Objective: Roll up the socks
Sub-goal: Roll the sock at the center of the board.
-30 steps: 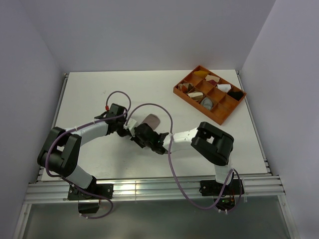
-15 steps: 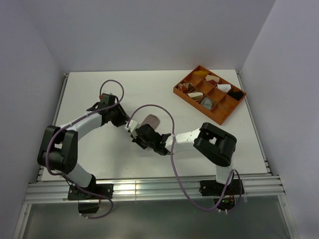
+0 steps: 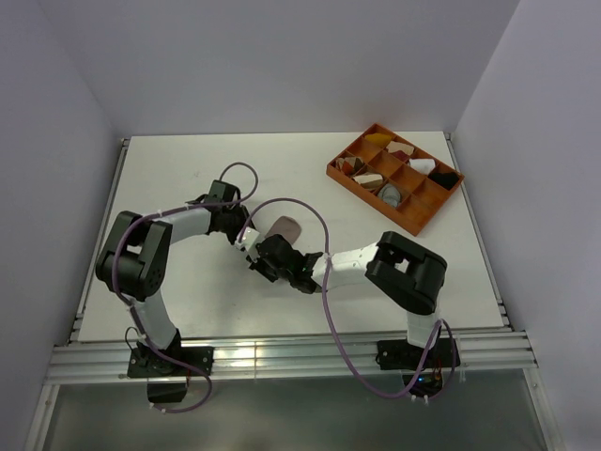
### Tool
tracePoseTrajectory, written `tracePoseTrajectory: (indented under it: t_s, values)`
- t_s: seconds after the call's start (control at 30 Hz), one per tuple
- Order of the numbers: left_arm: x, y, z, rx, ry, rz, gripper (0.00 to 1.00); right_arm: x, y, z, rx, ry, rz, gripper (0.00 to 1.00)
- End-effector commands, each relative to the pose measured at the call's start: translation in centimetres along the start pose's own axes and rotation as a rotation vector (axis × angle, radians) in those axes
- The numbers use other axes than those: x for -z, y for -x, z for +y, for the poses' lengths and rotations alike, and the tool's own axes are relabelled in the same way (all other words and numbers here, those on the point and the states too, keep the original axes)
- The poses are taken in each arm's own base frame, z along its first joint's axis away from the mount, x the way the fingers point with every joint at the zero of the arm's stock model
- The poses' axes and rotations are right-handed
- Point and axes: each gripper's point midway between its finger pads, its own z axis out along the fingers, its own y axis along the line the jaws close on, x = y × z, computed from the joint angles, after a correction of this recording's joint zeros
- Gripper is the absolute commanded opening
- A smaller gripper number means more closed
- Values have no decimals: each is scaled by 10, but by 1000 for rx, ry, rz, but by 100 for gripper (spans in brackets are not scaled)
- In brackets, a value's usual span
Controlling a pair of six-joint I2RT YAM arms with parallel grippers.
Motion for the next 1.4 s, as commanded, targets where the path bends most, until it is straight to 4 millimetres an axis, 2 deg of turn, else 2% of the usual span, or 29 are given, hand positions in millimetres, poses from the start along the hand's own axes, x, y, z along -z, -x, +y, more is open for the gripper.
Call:
tracePoseTrajectory:
  t_s: [0.0,0.03,0.07,0.13,0.4,0.47,0.5,0.57,0.6,0.7,0.83,1.0,1.1,1.23,1.33,1.37]
  values:
    - [-6,-1,-5,-28,-9,17,24,9,6,1,21,11,-1,0]
    - [-7,-1,-2,-26,1,15,20,11,9,1,18,12,-7,0]
    - [-9,2,2,-26,22,3,10,12,9,2,16,15,-5,0]
    - [-10,4,6,-22,44,-11,1,14,8,3,12,23,-1,0]
    - [-8,25,16,-25,128,-113,0,37,16,-7,9,-9,13,0]
    - [-7,27,20,-25,148,-123,0,42,17,-8,18,-5,15,0]
    - [-7,27,21,-24,155,-127,0,47,25,-8,16,-2,-2,0]
    - [-6,29,21,-29,158,-137,0,49,23,-7,24,11,23,0]
    - [-6,31,21,-31,160,-142,0,48,27,-4,26,28,21,0]
    - [-4,34,19,-46,158,-154,0,46,25,7,26,88,34,0]
    - [-3,37,17,-59,152,-167,0,37,10,27,15,183,86,0]
    - [-4,35,9,-67,99,-159,1,29,4,48,-8,294,98,0]
    - [-3,33,4,-62,74,-154,7,21,-1,50,-9,296,117,0]
    - [7,33,-1,-55,60,-176,18,12,-4,44,-28,272,115,0]
    - [20,39,-4,-43,57,-211,37,10,-9,38,-31,244,122,0]
    - [24,39,-3,-35,58,-215,48,10,-8,37,-38,244,119,0]
